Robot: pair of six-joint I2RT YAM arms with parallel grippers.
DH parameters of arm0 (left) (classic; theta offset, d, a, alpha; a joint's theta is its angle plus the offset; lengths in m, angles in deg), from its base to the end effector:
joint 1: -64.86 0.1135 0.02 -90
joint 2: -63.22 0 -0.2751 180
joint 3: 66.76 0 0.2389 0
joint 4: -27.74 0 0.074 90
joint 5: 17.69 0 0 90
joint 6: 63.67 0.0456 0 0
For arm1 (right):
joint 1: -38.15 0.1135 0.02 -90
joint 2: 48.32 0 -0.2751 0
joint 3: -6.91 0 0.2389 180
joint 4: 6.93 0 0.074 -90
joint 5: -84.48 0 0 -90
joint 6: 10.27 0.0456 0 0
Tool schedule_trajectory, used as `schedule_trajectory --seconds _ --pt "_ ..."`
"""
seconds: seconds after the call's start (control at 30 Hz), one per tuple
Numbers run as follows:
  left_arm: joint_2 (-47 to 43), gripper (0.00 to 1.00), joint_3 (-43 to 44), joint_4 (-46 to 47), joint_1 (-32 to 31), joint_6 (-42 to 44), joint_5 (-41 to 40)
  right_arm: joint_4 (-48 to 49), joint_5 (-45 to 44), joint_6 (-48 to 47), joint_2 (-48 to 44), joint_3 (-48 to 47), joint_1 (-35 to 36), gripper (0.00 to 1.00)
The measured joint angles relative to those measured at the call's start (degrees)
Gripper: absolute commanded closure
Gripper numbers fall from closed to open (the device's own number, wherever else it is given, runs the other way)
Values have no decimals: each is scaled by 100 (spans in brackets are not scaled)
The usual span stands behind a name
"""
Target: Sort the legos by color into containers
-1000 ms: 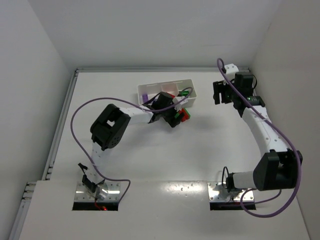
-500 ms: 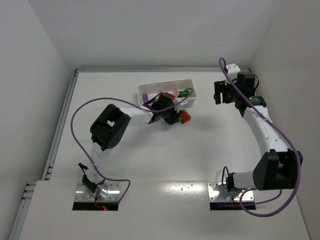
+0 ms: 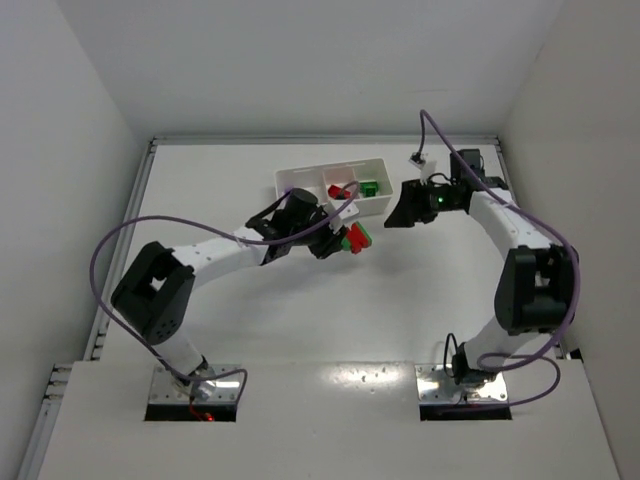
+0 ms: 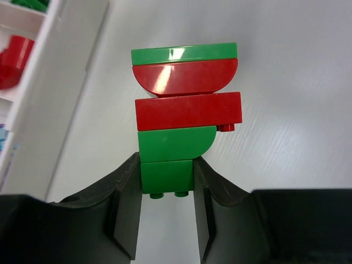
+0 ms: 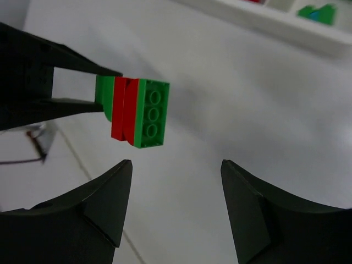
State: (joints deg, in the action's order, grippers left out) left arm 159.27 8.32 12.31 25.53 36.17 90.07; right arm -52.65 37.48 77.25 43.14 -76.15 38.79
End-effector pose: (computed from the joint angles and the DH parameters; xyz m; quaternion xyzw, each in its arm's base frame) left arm 0.2747 -0.2431 0.2319 0.4302 0.7730 -0.2466 0.3957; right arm 0.3259 0.0347 0.2666 -0.1369 0.8818 0.3440 0.2921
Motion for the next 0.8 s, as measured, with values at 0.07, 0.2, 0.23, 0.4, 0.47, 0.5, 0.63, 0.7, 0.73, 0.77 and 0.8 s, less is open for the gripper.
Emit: schedule_trajectory --seconds 0.07,0.2,0.23,0.4,0.47,0.5,0.63,0.7,0.73,0.77,0.8 --pt "-247 88 0 -4 -44 0 -22 -205 549 107 264 2 46 34" --pt "-468 88 0 -63 -192 4 -127 -258 1246 378 424 -4 109 34" --pt "-481 88 0 -98 -245 15 -157 -328 1414 402 463 -44 114 34" --pt "-492 90 -2 -273 -417 24 -223 -562 2057 404 734 -282 151 34" --pt "-492 90 -2 -304 -439 22 -251 -636 2175 404 763 -289 170 34" --pt "-492 90 -2 -315 -448 22 -258 -688 2205 400 772 -293 175 34" --pt "-494 90 2 -378 -479 22 -264 -949 2218 254 863 -402 212 34" --pt "-494 90 9 -389 -507 22 -271 -1045 2210 157 986 -466 225 30" --pt "-494 90 26 -411 -522 22 -273 -1084 2203 125 1047 -481 225 30" --pt "-494 90 52 -439 -542 22 -275 -1113 2181 92 1104 -481 236 28" --pt "-494 90 83 -466 -562 22 -278 -1132 2168 76 1147 -483 243 28"
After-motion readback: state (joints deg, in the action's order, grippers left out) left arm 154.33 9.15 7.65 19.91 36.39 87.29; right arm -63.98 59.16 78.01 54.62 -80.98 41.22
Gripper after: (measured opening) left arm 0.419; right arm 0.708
